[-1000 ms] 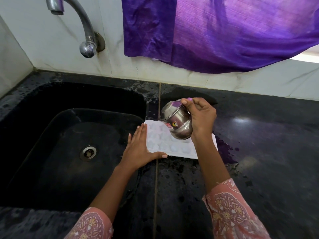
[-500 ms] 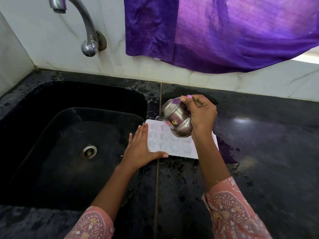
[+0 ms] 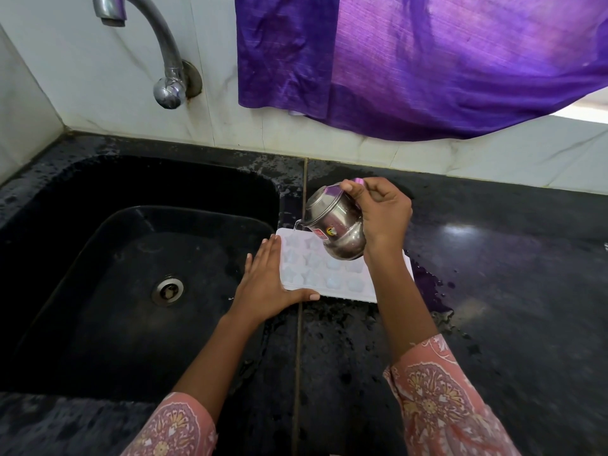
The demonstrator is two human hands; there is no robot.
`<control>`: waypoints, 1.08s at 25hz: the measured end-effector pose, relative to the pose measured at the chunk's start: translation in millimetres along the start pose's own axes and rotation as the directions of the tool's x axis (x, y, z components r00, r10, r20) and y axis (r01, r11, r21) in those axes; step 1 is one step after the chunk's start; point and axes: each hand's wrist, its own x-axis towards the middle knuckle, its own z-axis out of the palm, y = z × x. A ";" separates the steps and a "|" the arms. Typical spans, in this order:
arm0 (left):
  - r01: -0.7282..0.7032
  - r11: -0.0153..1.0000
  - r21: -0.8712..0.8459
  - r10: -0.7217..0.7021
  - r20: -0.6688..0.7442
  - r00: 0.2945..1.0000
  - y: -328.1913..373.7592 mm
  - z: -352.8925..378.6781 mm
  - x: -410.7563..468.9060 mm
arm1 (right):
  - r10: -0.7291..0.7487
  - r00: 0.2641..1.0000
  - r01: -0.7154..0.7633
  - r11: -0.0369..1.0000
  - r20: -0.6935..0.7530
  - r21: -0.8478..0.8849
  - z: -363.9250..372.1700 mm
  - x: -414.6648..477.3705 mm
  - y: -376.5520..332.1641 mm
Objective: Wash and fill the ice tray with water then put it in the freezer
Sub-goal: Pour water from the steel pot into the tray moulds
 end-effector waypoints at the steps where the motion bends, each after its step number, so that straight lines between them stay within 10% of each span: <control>1: 0.000 1.000 0.001 0.000 0.000 1.000 0.1 0.0 0.0 | 0.001 1.000 -0.001 1.000 -0.001 0.000 0.0 0.0 -0.4; 27: 0.013 0.999 0.046 -0.013 0.002 1.000 0.6 0.7 0.8 | 0.182 0.975 -0.130 0.935 -0.130 0.330 -35.1 -3.3 0.8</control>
